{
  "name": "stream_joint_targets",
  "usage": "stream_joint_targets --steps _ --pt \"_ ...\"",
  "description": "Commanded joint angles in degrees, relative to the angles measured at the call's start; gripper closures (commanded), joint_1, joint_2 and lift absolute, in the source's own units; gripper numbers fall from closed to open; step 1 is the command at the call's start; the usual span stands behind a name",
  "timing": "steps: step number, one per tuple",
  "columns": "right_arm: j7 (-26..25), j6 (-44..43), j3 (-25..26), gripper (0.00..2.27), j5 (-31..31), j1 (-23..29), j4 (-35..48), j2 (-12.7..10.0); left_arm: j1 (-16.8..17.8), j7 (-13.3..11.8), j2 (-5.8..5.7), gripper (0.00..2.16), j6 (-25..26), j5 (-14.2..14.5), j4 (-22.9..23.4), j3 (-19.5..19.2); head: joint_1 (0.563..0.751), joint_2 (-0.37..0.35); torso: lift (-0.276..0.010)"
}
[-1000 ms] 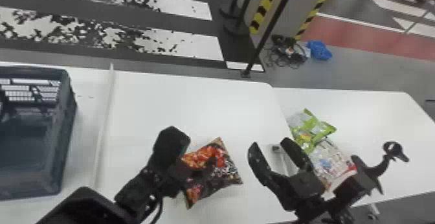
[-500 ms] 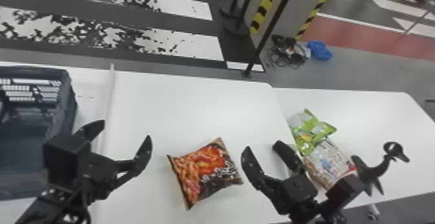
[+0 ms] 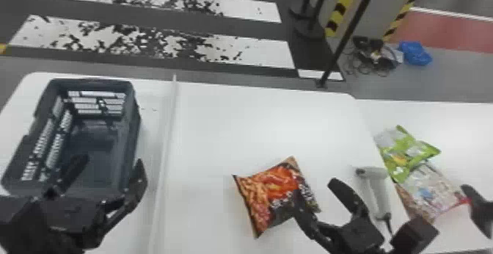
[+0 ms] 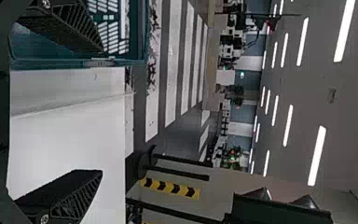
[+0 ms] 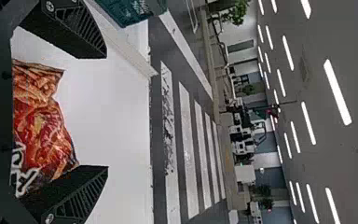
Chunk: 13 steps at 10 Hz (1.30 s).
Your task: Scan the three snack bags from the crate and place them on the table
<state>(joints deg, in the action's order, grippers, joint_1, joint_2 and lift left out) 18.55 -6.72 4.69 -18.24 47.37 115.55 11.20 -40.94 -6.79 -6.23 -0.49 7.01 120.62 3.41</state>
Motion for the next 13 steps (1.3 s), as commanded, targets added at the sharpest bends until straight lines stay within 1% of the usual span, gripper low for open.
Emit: stream_joint_targets --steps 1,2,3,4,5,6,7,8,9,10,12,13 --pt "0.0 -0.2 -3.1 0.08 3.6 -0.2 -2.4 0.1 -1.8 -0.9 -0.01 0.07 -1.1 1.2 0.5 -1.4 0.695 -0.092 -0.037" --pt "-0.1 -0.2 -5.0 0.08 5.9 -0.2 -3.6 0.1 -2.8 -1.3 -0.27 0.07 -1.3 1.3 1.3 -1.7 0.695 -0.068 -0.037" --pt "-0.2 -0.2 -6.6 0.09 8.3 -0.3 -4.2 0.1 -3.6 -1.6 -0.45 0.07 -1.1 1.3 2.4 -2.0 0.695 -0.027 -0.037" --pt "-0.4 0.9 -8.0 0.09 10.0 -0.5 -4.6 0.4 -4.1 -1.7 -0.45 0.07 -1.1 1.3 3.1 -2.3 0.695 0.006 -0.037" --pt "-1.1 4.0 -9.6 0.09 13.2 -1.4 -4.7 0.5 -4.2 -2.0 -0.45 0.07 -1.1 1.3 3.3 -2.4 0.695 0.039 -0.037" --pt "-3.2 6.2 -11.5 0.09 18.9 -2.7 -5.3 0.7 -4.2 -2.4 -0.62 0.07 -1.1 1.3 3.3 -2.4 0.695 0.066 -0.037" --pt "-5.7 8.1 -12.9 0.09 23.6 -3.9 -5.9 0.9 -4.2 -2.9 -0.71 0.07 -1.1 1.3 3.3 -2.4 0.695 0.078 -0.037" --pt "-8.3 8.6 -13.2 0.09 27.3 -4.0 -6.1 1.0 -3.8 -3.3 -1.24 0.07 -1.1 1.7 3.2 -1.8 0.695 0.086 -0.037" --pt "-9.5 8.6 -13.3 0.09 29.6 -4.5 -6.6 1.0 -3.7 -4.1 -1.68 0.07 -1.1 2.1 3.2 -1.7 0.695 0.074 -0.037" --pt "-11.4 8.8 -14.4 0.09 32.6 -5.4 -7.9 1.2 -3.9 -4.3 -1.77 0.07 -1.1 2.1 3.1 -1.7 0.695 0.054 -0.037" --pt "-16.7 9.5 -18.6 0.09 38.3 -6.9 -10.3 2.7 -4.6 -4.8 -1.85 0.07 -1.3 2.2 3.1 -1.7 0.695 0.043 -0.037" --pt "-17.8 10.7 -19.7 0.09 39.6 -7.9 -11.1 2.6 -4.8 -5.2 -1.94 0.07 -1.7 2.2 3.1 -1.5 0.695 0.052 -0.037"
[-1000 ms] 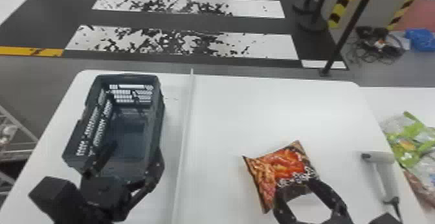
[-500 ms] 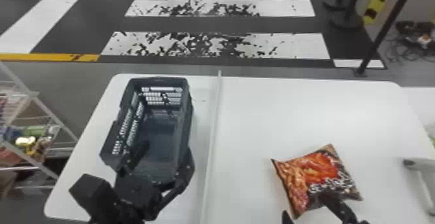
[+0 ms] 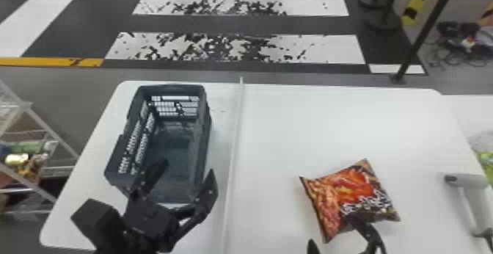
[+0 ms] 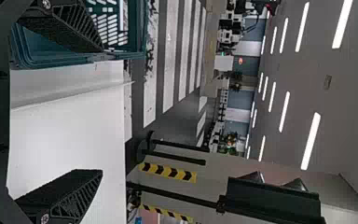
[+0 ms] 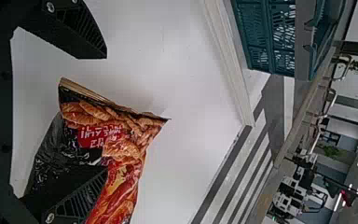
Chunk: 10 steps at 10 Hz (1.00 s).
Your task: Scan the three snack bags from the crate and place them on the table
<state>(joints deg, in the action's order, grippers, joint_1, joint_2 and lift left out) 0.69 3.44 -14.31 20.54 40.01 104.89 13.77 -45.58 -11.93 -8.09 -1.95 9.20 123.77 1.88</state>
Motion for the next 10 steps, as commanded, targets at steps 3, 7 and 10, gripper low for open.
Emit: stream_joint_targets --steps 3,7,10 --pt "-3.5 5.8 -3.8 0.11 4.2 -6.2 -5.0 0.1 -0.6 -0.8 -0.35 0.07 -0.4 0.0 0.0 0.1 0.695 0.062 -0.037" --pt "-5.5 14.5 -5.6 1.95 6.9 -10.8 -7.8 0.3 -0.8 -0.9 -0.61 0.07 -0.9 0.4 -0.6 -0.1 0.695 0.007 -0.037" --pt "-5.7 3.9 -2.1 2.13 3.5 -8.5 -6.4 1.3 -0.6 -0.9 -0.61 0.07 -0.5 0.4 -0.7 0.1 0.695 0.007 -0.037"
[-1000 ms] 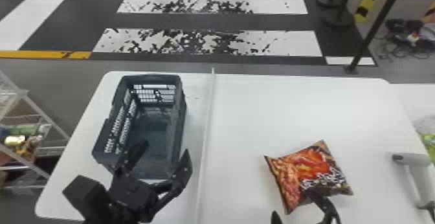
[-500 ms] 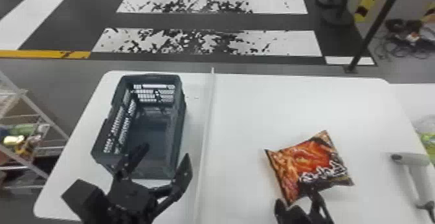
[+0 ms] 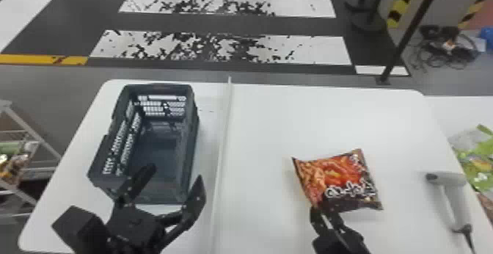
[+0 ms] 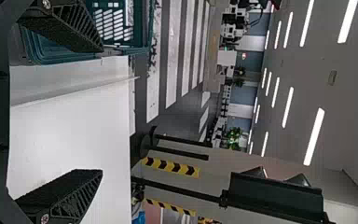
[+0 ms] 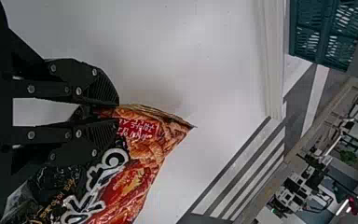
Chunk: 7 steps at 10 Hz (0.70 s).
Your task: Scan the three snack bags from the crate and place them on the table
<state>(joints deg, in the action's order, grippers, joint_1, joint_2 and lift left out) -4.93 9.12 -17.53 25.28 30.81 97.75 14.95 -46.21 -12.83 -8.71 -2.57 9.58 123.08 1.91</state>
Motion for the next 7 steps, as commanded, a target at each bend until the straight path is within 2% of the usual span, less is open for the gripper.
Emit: stream_joint_targets --steps 1,2,3,5,7 --pt "0.7 -3.5 3.5 2.13 -4.2 2.1 3.6 0.5 0.2 0.0 0.00 0.07 0.1 0.0 -0.2 0.0 0.695 0.007 -0.037" --pt "1.2 -4.6 5.1 2.15 -6.0 3.0 5.4 0.9 0.3 0.0 0.00 0.07 0.1 0.0 -0.4 0.0 0.695 0.000 -0.037" --pt "4.9 -4.6 8.3 2.16 -11.5 4.3 8.7 0.8 0.4 -0.2 0.00 0.07 -0.1 0.0 -0.5 0.1 0.695 -0.018 -0.037" --pt "13.5 2.1 17.9 2.16 -26.8 7.5 19.4 -0.3 0.5 -0.2 0.00 0.07 -0.1 0.0 -0.5 0.2 0.695 -0.053 -0.037" --pt "22.0 15.6 29.3 2.16 -44.1 8.3 28.3 -4.7 0.9 -0.2 -0.08 0.07 -0.1 -0.2 -0.7 0.8 0.695 -0.102 -0.037"
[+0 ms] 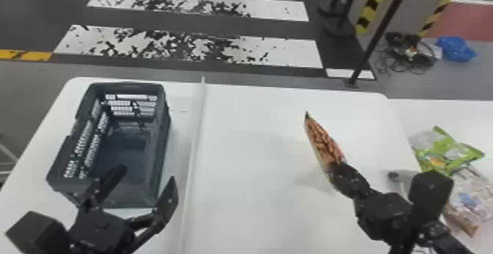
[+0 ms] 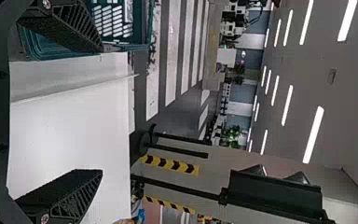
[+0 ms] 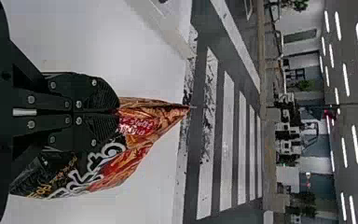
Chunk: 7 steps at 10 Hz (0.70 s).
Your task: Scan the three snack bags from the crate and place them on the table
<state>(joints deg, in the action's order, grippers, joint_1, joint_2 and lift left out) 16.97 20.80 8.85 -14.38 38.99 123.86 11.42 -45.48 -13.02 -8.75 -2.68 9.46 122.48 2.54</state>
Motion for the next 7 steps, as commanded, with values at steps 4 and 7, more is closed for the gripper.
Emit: stream_joint_targets --steps 4,7 --pt "8.5 28.9 16.6 2.16 -31.4 -1.7 5.2 -5.3 1.4 0.0 -0.22 0.07 0.0 -0.4 -1.2 1.0 0.695 -0.162 -0.037" --pt "6.4 37.7 22.0 2.16 -35.6 -7.2 0.0 -7.6 3.4 0.1 -0.31 0.07 0.4 -1.3 -2.4 1.9 0.695 -0.147 -0.037"
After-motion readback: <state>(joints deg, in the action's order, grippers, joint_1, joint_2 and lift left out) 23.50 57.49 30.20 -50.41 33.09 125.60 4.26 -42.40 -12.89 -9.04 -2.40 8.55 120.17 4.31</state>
